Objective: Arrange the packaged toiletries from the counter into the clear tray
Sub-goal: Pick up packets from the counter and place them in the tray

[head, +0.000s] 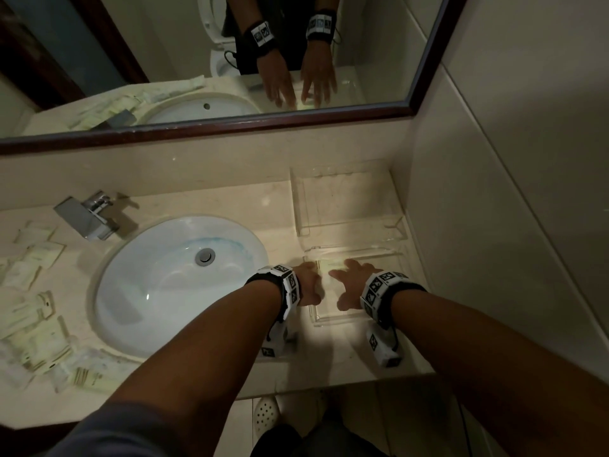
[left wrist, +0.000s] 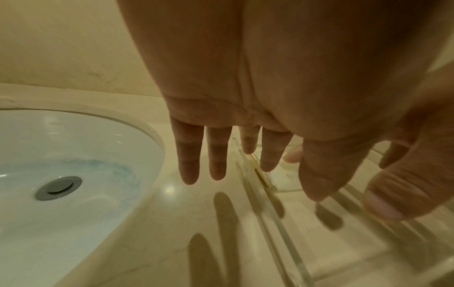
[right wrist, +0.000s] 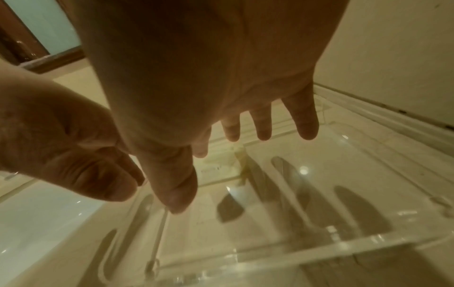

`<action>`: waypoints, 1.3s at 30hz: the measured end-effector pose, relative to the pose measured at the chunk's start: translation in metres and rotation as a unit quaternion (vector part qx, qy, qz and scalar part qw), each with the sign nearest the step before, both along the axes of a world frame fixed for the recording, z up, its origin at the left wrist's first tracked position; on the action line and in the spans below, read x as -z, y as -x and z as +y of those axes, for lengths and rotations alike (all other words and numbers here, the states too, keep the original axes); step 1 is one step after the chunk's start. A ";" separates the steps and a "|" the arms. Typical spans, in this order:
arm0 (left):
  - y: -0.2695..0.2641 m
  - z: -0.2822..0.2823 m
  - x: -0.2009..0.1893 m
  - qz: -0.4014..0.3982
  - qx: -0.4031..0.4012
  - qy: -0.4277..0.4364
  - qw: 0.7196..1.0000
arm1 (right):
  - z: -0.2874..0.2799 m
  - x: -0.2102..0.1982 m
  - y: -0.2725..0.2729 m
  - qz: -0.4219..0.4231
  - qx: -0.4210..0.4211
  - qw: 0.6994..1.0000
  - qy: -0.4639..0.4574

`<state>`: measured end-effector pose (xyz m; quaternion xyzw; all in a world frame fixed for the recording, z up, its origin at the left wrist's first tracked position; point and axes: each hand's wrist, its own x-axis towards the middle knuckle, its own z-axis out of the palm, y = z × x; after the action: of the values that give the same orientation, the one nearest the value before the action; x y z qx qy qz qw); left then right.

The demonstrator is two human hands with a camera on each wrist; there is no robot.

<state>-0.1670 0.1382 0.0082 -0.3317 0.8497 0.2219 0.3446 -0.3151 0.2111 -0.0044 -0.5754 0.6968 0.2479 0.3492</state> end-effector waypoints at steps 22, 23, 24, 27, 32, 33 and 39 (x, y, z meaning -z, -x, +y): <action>-0.193 -0.007 -0.069 0.096 -0.309 0.100 0.941 | -0.085 -0.070 -0.153 -0.002 -0.138 0.983 0.126; -0.213 -0.005 -0.070 0.099 -0.326 0.105 0.934 | -0.089 -0.071 -0.171 0.004 -0.145 0.981 0.127; -0.229 -0.003 -0.070 0.096 -0.338 0.106 0.930 | -0.091 -0.072 -0.184 0.008 -0.149 0.981 0.127; -0.282 0.001 -0.068 0.089 -0.358 0.110 0.923 | -0.094 -0.072 -0.230 0.011 -0.166 0.979 0.120; -0.375 -0.004 -0.069 0.073 -0.401 0.103 0.908 | -0.098 -0.079 -0.312 0.012 -0.195 0.972 0.133; -0.394 -0.005 -0.070 0.074 -0.408 0.104 0.904 | -0.101 -0.080 -0.330 0.011 -0.197 0.971 0.134; -0.485 -0.010 -0.069 0.084 -0.458 0.137 0.874 | -0.113 -0.082 -0.417 0.005 -0.193 0.971 0.143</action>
<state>0.3177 0.1285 0.0776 -0.7079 0.6503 0.2631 0.0824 0.1022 0.0977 0.0772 -0.7415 0.6028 0.2113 0.2053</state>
